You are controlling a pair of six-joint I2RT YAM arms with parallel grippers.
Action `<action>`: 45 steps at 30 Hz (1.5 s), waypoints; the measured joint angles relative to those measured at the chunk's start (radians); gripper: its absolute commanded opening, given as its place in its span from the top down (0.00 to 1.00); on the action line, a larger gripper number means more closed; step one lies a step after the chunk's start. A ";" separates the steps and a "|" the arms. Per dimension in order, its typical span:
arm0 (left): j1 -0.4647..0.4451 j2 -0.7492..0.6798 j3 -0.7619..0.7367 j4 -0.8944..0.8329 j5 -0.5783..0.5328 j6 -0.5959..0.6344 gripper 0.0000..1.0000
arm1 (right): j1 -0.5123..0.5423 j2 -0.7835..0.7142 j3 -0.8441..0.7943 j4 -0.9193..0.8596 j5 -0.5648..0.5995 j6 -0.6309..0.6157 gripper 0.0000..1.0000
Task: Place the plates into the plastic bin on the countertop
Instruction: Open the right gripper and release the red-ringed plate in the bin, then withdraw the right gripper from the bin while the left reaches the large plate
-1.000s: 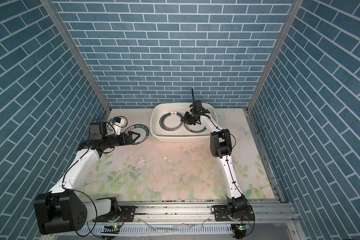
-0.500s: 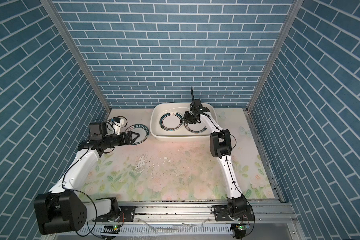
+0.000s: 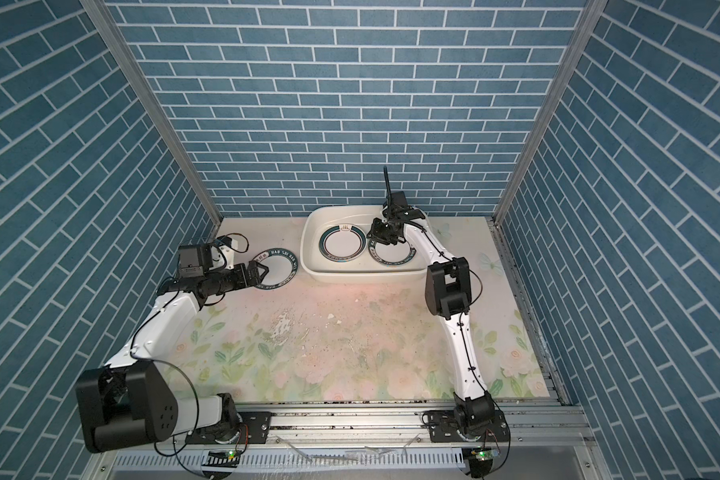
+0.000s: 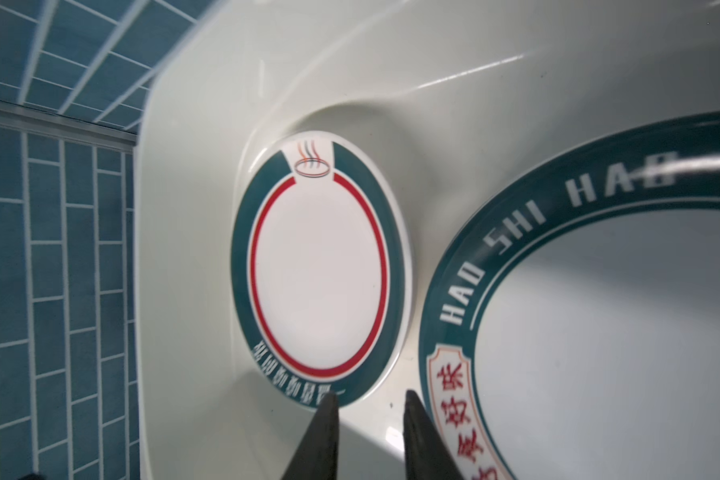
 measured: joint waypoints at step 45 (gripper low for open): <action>-0.005 1.009 1.018 -0.294 0.124 0.035 0.00 | 0.315 -1.006 -1.167 0.303 0.028 0.112 0.73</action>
